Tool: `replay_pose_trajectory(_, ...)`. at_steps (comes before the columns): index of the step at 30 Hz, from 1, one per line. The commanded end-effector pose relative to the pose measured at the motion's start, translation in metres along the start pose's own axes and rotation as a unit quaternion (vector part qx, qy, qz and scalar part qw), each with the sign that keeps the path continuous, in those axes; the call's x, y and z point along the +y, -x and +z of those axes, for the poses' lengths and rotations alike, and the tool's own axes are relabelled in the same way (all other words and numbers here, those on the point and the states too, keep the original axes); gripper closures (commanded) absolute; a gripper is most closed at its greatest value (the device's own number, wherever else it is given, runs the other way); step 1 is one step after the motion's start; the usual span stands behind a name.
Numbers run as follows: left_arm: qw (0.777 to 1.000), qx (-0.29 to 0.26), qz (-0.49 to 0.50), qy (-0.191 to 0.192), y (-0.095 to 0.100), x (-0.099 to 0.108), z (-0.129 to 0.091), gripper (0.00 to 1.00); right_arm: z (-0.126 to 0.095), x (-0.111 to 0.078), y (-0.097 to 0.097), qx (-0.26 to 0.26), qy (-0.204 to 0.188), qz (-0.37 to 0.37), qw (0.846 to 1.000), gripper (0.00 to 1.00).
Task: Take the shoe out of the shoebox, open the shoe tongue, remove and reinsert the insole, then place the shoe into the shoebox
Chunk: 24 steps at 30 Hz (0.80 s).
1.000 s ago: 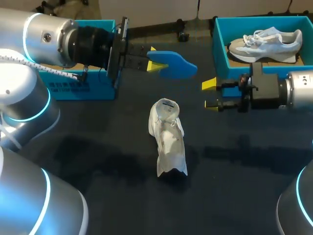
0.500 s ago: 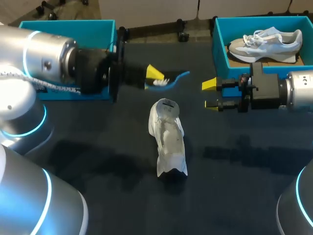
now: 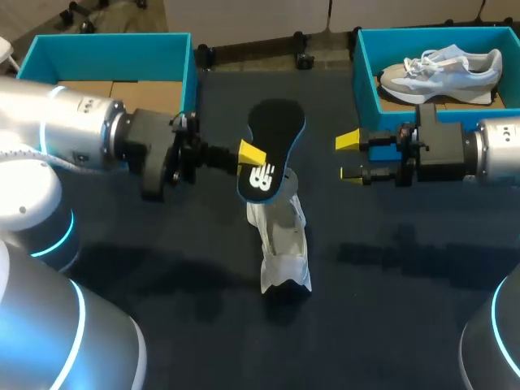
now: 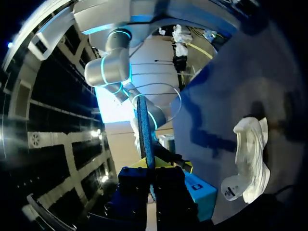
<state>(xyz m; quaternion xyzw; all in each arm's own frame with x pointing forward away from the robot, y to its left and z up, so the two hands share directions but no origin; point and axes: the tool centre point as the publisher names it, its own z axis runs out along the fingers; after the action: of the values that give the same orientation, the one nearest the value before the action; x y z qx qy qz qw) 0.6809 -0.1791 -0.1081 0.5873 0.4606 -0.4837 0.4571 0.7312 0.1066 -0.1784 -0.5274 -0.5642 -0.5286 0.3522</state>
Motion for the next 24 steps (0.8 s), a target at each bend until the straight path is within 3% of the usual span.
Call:
replay_pose_trajectory(1, 1.000, -0.005, 0.019, 0.022, -0.011, -0.007, 0.007, 1.00, 0.002, 0.000, -0.001, -0.002, 0.001, 0.000, 1.000, 0.00)
replay_pose_trajectory(13, 0.992, 0.026, 0.090, 0.079, -0.039, -0.002, 0.019, 1.00, 0.013, 0.002, -0.014, 0.006, -0.009, 0.011, 1.000, 0.00)
replay_pose_trajectory(24, 0.988, 0.020, 0.093, 0.118, -0.045, 0.006, 0.045, 1.00, 0.036, 0.004, -0.026, 0.024, -0.042, 0.009, 0.999, 0.00)
